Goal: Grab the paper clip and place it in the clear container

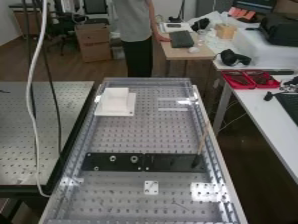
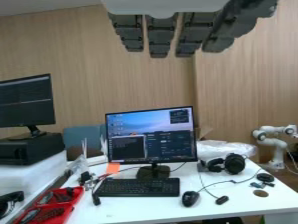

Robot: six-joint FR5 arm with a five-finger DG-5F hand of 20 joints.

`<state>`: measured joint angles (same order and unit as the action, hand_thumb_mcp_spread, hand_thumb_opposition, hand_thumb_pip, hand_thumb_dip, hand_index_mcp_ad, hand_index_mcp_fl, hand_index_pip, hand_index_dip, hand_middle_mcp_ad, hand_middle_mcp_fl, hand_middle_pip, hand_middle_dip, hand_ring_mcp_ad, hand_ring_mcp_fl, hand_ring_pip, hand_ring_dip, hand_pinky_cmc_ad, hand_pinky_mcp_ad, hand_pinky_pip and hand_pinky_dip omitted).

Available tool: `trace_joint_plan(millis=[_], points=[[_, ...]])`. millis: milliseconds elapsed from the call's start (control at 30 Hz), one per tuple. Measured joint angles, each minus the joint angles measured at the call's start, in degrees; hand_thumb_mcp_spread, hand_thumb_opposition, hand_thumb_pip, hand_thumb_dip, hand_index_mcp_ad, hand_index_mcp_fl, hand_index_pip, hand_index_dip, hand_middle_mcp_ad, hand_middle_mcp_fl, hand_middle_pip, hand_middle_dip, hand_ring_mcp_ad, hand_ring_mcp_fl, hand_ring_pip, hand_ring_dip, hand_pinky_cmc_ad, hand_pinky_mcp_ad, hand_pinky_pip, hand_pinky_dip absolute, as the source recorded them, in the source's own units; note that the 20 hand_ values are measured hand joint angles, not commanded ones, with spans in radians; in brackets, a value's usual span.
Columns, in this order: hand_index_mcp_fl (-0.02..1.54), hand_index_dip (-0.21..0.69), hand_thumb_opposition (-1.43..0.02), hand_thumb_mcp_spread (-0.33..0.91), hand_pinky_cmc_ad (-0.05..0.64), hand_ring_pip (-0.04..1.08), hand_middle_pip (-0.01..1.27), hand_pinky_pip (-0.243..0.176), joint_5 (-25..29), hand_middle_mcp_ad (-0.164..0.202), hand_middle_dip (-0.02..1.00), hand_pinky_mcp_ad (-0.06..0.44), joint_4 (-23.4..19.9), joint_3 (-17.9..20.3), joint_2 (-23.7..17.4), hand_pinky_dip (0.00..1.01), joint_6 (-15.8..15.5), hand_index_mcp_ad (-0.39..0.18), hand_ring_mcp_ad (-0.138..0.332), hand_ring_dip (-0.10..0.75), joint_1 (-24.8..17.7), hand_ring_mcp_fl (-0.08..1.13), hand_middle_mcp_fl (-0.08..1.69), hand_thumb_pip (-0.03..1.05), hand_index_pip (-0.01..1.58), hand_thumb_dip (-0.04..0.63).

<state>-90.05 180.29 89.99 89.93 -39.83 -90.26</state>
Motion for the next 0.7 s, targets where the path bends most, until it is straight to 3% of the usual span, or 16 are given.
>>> trace_joint_plan(millis=[133, 167, 233, 333, 433, 533, 700], points=[[0.01, 0.016, -0.02, 0.01, 0.03, 0.02, 0.02, -0.01, 0.07, 0.021, 0.03, 0.035, -0.15, 0.1, -0.1, 0.02, -0.09, -0.003, 0.04, 0.016, -0.06, 0.01, 0.01, 0.03, 0.01, 0.0], [0.01, 0.016, -0.12, 0.07, 0.038, 0.02, 0.02, -0.01, 0.09, 0.014, 0.03, 0.049, -0.14, 0.1, -0.1, 0.06, -0.1, -0.003, 0.044, 0.016, -0.09, 0.0, 0.0, 0.15, 0.01, 0.01], [0.01, 0.016, -0.29, 0.18, 0.073, 0.03, 0.06, -0.01, 0.12, 0.016, 0.04, 0.082, -0.1, 0.1, -0.1, 0.14, -0.11, -0.003, 0.051, 0.021, -0.11, 0.01, 0.0, 0.28, 0.02, 0.023], [0.01, 0.033, -0.47, 0.21, 0.168, 0.08, 0.1, -0.024, 0.19, 0.014, 0.08, 0.185, -0.07, 0.1, -0.1, 0.26, -0.13, -0.023, 0.077, 0.044, -0.19, 0.0, 0.0, 0.29, 0.05, 0.019], [0.01, 0.049, -0.57, 0.23, 0.246, 0.08, 0.1, -0.044, 0.29, 0.019, 0.1, 0.243, -0.04, 0.08, -0.1, 0.36, -0.18, -0.024, 0.108, 0.059, -0.29, 0.01, 0.01, 0.31, 0.06, 0.017], [0.01, 0.051, -0.61, 0.23, 0.3, 0.07, 0.12, -0.049, 0.42, 0.017, 0.11, 0.281, -0.01, 0.07, -0.1, 0.4, -0.2, -0.024, 0.122, 0.073, -0.36, 0.01, 0.01, 0.31, 0.07, 0.017], [0.01, 0.059, -0.66, 0.23, 0.332, 0.09, 0.12, -0.065, 0.53, 0.017, 0.13, 0.297, -0.1, 0.13, -0.17, 0.44, -0.2, -0.024, 0.138, 0.084, -0.4, 0.01, 0.01, 0.32, 0.07, 0.017]])
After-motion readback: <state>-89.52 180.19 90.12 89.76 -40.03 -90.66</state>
